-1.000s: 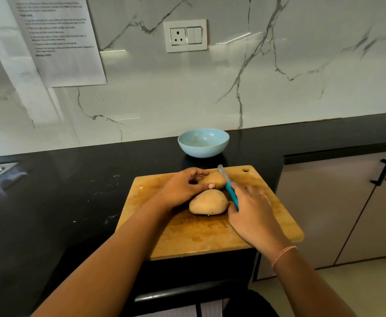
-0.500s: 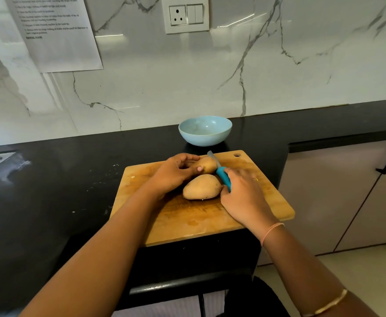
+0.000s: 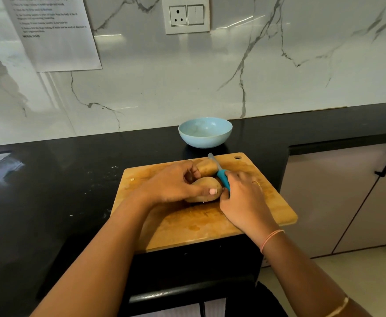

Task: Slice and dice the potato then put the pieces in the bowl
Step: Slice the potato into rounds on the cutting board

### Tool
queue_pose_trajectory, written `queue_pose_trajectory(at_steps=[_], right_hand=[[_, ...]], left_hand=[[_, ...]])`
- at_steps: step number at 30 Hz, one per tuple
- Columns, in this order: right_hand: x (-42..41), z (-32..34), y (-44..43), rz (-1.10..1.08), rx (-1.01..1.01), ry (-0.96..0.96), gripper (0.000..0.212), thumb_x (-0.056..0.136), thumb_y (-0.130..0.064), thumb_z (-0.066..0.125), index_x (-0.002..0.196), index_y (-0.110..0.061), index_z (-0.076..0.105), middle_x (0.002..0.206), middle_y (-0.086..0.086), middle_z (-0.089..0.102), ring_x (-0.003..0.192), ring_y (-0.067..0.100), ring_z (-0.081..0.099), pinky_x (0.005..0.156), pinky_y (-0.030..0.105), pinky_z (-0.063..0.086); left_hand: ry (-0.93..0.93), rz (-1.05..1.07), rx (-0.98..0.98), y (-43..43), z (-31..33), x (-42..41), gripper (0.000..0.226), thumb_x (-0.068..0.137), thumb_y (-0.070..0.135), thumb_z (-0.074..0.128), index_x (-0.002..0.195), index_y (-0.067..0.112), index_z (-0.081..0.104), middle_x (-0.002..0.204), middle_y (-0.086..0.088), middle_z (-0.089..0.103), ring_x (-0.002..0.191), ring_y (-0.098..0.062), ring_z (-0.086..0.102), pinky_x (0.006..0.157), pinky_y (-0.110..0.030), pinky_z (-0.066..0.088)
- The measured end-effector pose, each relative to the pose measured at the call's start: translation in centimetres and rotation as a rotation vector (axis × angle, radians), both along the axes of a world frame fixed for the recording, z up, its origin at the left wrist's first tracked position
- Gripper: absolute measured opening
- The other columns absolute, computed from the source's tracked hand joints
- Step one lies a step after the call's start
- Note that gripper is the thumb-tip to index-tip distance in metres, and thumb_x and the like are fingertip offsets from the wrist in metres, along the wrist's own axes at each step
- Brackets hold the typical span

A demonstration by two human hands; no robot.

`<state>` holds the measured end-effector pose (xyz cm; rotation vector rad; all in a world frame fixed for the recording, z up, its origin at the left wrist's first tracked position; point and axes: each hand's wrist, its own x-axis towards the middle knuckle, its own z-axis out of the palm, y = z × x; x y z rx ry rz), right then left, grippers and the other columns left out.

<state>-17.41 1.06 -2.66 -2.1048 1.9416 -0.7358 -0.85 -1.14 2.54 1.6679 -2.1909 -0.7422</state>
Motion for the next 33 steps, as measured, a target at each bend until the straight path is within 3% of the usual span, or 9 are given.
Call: queue_pose_trajectory(at_steps=[4,7,11,13,17,21,26,33], right_hand=[[0.1,0.0,0.0,-0.004,-0.003,0.012,0.048,0.097,-0.026,0.044,0.143,-0.020,0.035,0.131,0.003,0.047,0.123,0.025,0.044,0.105,0.039,0.038],[0.0,0.0,-0.1,-0.010,-0.004,0.010,0.049,0.097,-0.027,0.044,0.144,-0.021,0.033,0.133,0.003,0.047,0.125,0.025,0.043,0.107,0.039,0.037],[-0.1,0.0,0.0,-0.009,0.000,0.000,0.049,0.098,-0.029,0.044,0.145,-0.022,0.032,0.136,0.002,0.045,0.128,0.024,0.040,0.109,0.039,0.035],[-0.1,-0.1,0.0,-0.007,0.000,-0.005,0.049,0.098,-0.030,0.044,0.145,-0.022,0.032,0.137,0.002,0.044,0.129,0.024,0.040,0.110,0.040,0.035],[0.0,-0.2,0.1,-0.013,-0.004,-0.006,0.050,0.098,-0.030,0.045,0.145,-0.021,0.032,0.137,0.002,0.045,0.127,0.023,0.042,0.109,0.040,0.037],[0.0,-0.1,0.1,-0.015,-0.016,-0.006,0.049,0.098,-0.029,0.046,0.145,-0.021,0.033,0.136,0.002,0.045,0.126,0.023,0.043,0.108,0.040,0.037],[-0.1,0.0,0.3,-0.015,-0.028,-0.018,0.048,0.098,-0.027,0.047,0.144,-0.020,0.035,0.136,0.002,0.046,0.126,0.022,0.043,0.107,0.037,0.037],[-0.7,0.7,0.5,-0.045,-0.025,-0.280,0.047,0.098,-0.023,0.050,0.143,-0.020,0.040,0.141,-0.001,0.047,0.128,0.018,0.044,0.104,0.030,0.038]], left_hand=[[-0.144,-0.065,-0.014,0.1,-0.2,-0.2,0.058,0.069,0.063,0.070,0.113,0.028,0.055,0.107,0.011,0.058,0.094,-0.006,0.053,0.084,-0.028,0.049],[-0.201,-0.091,-0.032,0.0,-0.5,-0.1,0.060,0.071,0.064,0.067,0.116,0.026,0.057,0.109,0.010,0.059,0.095,-0.006,0.053,0.085,-0.028,0.048],[-0.101,-0.080,0.024,-0.1,0.0,1.2,0.064,0.076,0.058,0.066,0.131,0.030,0.049,0.124,0.010,0.055,0.104,-0.008,0.050,0.091,-0.027,0.043],[-0.032,-0.022,0.063,-0.2,0.5,2.5,0.066,0.080,0.052,0.066,0.137,0.027,0.044,0.119,0.009,0.052,0.101,-0.007,0.048,0.087,-0.025,0.040],[-0.102,0.159,0.042,-0.9,0.2,5.7,0.062,0.082,0.053,0.063,0.130,0.017,0.047,0.118,0.002,0.053,0.100,-0.012,0.049,0.084,-0.028,0.041],[-0.191,0.277,0.043,-1.7,-0.7,6.7,0.067,0.081,0.052,0.066,0.132,0.014,0.046,0.127,-0.005,0.054,0.104,-0.017,0.050,0.093,-0.034,0.044],[-0.110,0.324,-0.015,-1.9,-1.0,6.4,0.064,0.083,0.042,0.069,0.136,0.017,0.043,0.132,-0.006,0.052,0.114,-0.022,0.050,0.096,-0.035,0.042],[-0.019,0.291,-0.004,-2.0,-1.6,6.1,0.072,0.081,0.035,0.073,0.141,0.023,0.035,0.137,-0.005,0.047,0.119,-0.024,0.048,0.102,-0.041,0.042]])
